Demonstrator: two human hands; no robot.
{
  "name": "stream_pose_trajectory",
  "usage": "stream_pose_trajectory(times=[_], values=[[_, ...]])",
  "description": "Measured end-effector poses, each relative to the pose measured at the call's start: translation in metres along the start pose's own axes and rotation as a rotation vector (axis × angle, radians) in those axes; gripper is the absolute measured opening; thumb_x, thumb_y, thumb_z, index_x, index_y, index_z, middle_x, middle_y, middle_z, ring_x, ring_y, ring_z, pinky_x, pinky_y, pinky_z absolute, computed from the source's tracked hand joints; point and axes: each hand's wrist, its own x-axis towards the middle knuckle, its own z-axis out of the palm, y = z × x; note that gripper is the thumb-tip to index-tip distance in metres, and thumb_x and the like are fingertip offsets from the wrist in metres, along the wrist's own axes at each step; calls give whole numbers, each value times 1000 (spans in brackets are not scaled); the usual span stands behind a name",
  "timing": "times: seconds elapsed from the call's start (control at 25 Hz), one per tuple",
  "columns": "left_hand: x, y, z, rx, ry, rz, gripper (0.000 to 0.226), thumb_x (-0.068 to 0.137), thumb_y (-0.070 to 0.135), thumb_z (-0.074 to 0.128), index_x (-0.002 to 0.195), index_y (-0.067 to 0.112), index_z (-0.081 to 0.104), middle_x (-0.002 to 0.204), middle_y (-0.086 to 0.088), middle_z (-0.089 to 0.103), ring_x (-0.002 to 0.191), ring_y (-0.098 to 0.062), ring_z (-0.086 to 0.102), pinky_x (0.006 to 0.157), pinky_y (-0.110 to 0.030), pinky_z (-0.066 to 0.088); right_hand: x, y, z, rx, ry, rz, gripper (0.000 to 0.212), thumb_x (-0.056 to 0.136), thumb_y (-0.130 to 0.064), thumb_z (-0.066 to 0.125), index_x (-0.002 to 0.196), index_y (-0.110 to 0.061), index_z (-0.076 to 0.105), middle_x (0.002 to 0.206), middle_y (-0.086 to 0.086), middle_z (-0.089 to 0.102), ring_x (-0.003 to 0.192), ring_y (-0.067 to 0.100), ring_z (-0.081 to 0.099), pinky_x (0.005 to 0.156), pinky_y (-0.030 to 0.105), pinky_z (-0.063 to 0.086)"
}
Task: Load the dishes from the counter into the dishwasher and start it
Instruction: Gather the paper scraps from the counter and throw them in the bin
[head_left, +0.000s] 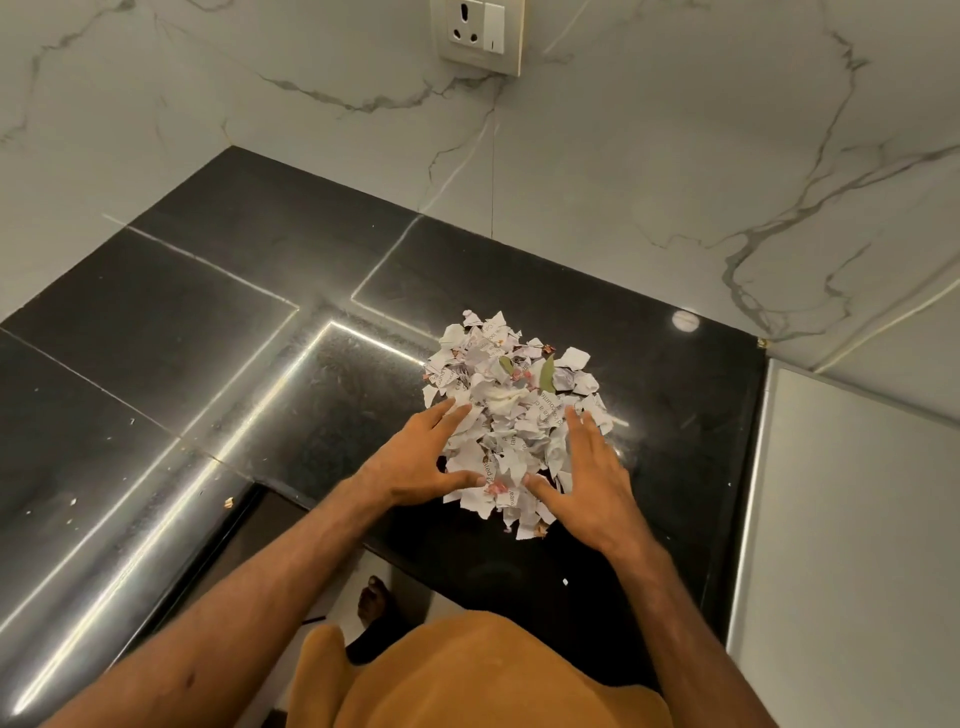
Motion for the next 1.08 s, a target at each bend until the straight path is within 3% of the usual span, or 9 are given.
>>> stream_pose_trajectory(times=[0.12,0.24,0.52,0.76,1.0,1.08], values=[[-3,-1,-7,52,-74,6,123,69,84,69,162,43,0,172,6,-3,157,-23,5,126,-52,22,-4,-5,-16,-70,-106,-1,130,76,-77,73,158,-49,-23,172,-8,-21,160,22,-5,124,64,15],[-3,6,-3,105,-147,4,128,68,75,78,162,44,-3,172,8,-4,157,-21,6,123,-55,27,-9,-13,-10,-207,-213,3,144,68,-64,87,156,-50,-26,169,-7,-30,160,28,-9,122,66,21],[-5,26,-5,167,-109,-8,131,72,57,86,163,38,-6,172,5,-10,158,-24,6,122,-56,30,-13,-21,-3,-354,-144,-4,144,73,-45,92,159,-42,-24,169,2,-31,160,30,-8,124,61,16],[-3,37,8,239,-146,40,134,74,41,89,160,42,-14,171,7,-14,158,-24,3,118,-59,36,-5,-20,3,-397,-148,-20,142,74,-35,93,160,-44,-20,169,3,-31,161,31,-2,121,60,32],[1,32,3,161,-119,39,133,71,57,87,162,41,-9,171,2,-13,158,-27,0,125,-56,24,-5,-18,-12,-400,-145,-8,143,72,-45,93,161,-44,-19,170,3,-28,160,32,-8,124,63,18],[2,34,4,145,-141,32,134,69,64,85,162,40,-9,171,0,-12,158,-29,-1,126,-54,19,-4,-23,-9,-362,-183,11,141,72,-46,92,160,-48,-18,169,2,-31,159,35,-11,121,68,22]])
